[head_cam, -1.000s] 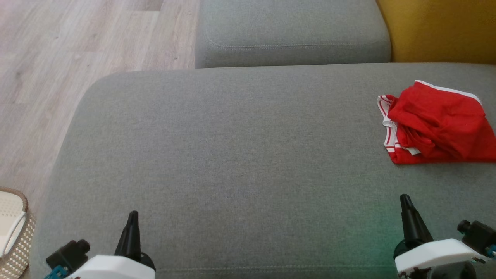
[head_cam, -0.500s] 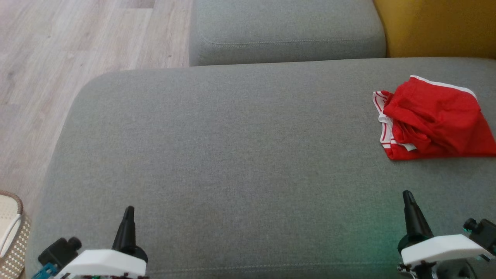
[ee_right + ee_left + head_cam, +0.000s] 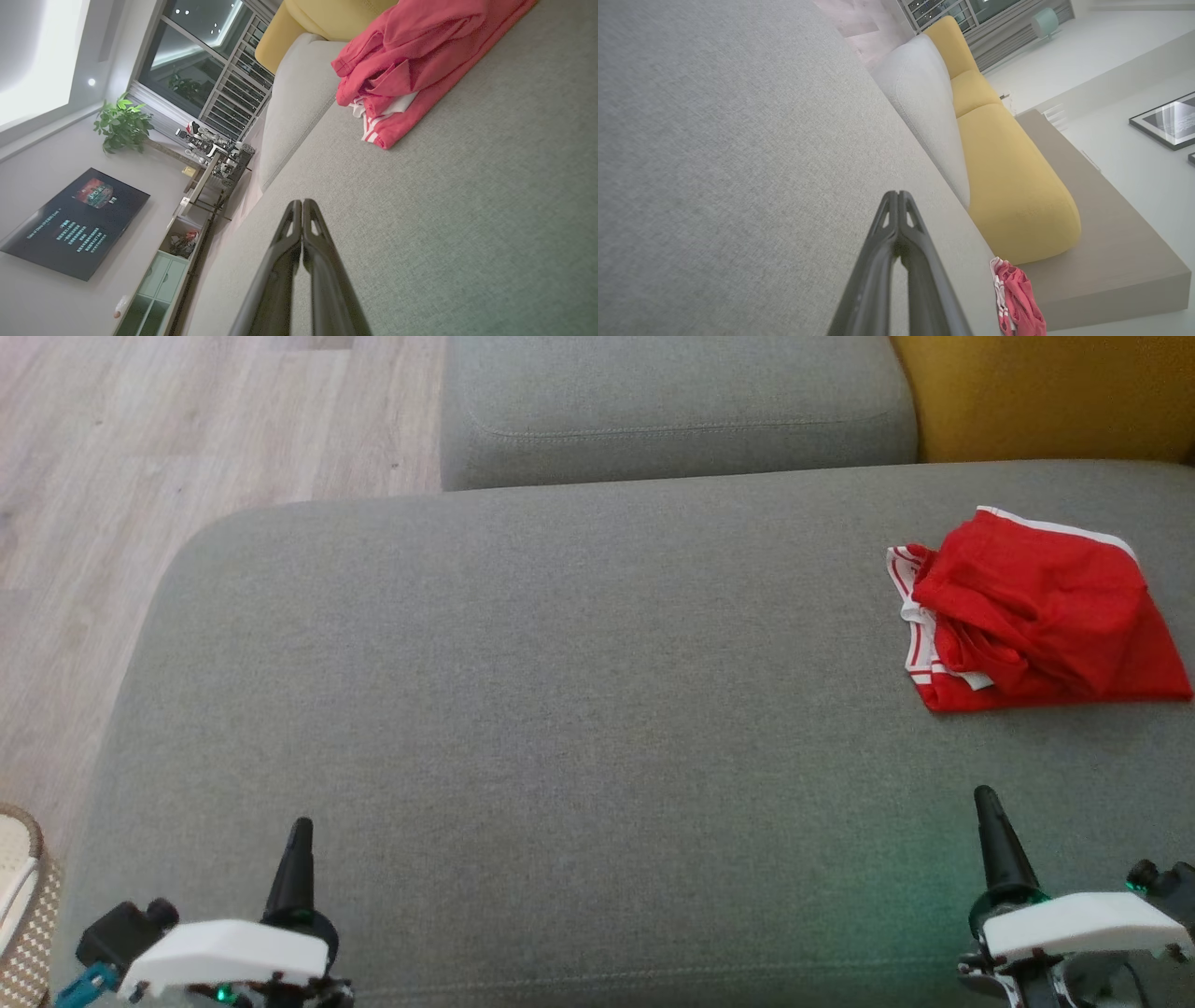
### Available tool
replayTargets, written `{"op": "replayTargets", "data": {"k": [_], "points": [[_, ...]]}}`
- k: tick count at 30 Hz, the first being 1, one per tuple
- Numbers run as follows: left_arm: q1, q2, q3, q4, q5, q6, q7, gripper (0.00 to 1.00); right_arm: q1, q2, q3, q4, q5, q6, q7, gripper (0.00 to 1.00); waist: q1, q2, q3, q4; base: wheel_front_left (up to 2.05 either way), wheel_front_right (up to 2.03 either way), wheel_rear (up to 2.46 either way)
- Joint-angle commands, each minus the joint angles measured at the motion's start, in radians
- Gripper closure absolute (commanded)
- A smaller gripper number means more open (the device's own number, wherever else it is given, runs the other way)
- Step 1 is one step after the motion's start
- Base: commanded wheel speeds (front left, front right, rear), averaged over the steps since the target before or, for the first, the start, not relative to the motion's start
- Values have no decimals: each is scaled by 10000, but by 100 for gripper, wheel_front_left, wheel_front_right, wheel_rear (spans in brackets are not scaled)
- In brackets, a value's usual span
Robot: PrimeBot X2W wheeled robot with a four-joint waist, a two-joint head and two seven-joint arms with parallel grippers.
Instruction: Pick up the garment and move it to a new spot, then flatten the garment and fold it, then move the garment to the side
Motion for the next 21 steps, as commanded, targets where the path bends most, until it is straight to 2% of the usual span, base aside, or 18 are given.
{"op": "replayTargets", "data": {"k": [1, 21], "points": [[-621, 127, 337, -301, -258, -121, 50, 100, -627, -90, 59, -286, 282, -2, 101, 100, 0, 0, 11, -15, 0, 0, 0], [-1079, 122, 802, -140, -2360, -330, 637, 100, -971, -110, -23, -215, 2544, -3, 683, 100, 0, 0, 166, -267, 0, 0, 0]]}}
